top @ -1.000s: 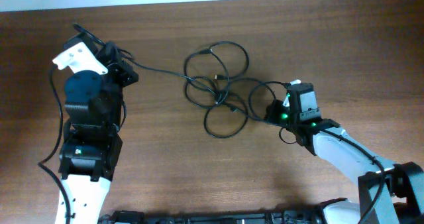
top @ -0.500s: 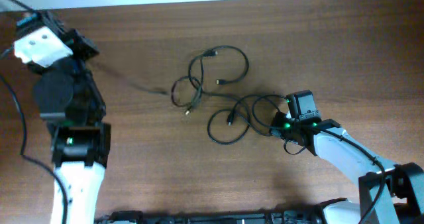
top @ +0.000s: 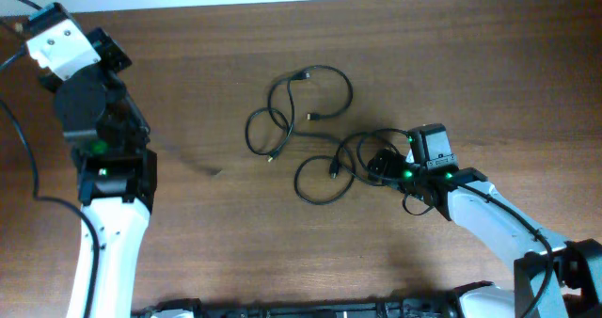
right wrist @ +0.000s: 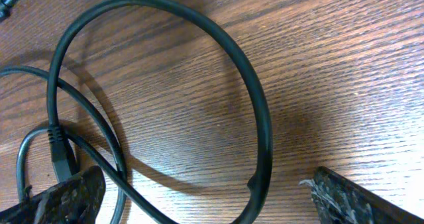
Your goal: Untangle cables
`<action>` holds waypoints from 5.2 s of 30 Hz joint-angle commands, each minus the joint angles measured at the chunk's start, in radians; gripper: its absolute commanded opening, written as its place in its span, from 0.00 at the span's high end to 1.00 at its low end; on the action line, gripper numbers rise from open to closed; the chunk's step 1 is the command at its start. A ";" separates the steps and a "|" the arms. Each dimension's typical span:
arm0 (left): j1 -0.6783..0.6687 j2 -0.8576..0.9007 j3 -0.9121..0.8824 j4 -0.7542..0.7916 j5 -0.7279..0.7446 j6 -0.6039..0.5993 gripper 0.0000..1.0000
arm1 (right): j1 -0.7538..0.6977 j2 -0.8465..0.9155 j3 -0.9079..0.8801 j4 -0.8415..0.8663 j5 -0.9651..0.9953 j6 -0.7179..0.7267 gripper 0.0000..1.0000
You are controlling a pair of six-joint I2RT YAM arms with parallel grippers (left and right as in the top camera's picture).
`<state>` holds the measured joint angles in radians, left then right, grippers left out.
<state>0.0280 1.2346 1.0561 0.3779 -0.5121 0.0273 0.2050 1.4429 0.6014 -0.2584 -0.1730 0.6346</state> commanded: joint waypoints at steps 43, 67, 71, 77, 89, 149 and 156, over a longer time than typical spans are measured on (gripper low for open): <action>0.373 0.779 0.394 -0.851 0.188 -0.214 0.01 | -0.003 0.018 -0.023 -0.011 0.031 0.001 0.01; -0.253 0.376 0.385 -0.964 0.792 -0.214 0.01 | -0.003 0.018 -0.023 -0.011 0.031 0.001 0.01; -0.328 0.446 0.385 -0.967 0.790 -0.214 0.01 | -0.003 0.018 -0.023 -0.011 0.031 0.001 0.01; -0.348 0.554 0.385 -1.054 0.778 -0.214 0.01 | -0.003 0.018 -0.023 -0.011 0.031 0.001 0.01; -0.436 0.797 0.385 -1.109 0.777 -0.213 0.53 | -0.003 0.018 -0.023 -0.011 0.031 0.001 0.01; -0.037 0.861 0.836 -1.181 0.487 -0.194 0.01 | -0.003 0.018 -0.023 -0.011 0.031 0.001 0.01; -0.051 0.857 0.760 -1.134 0.726 -0.222 0.01 | -0.003 0.018 -0.023 -0.011 0.031 0.001 0.01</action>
<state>-0.0319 2.0777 1.8713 -0.7773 0.1558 -0.1768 0.2050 1.4425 0.6014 -0.2577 -0.1688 0.6319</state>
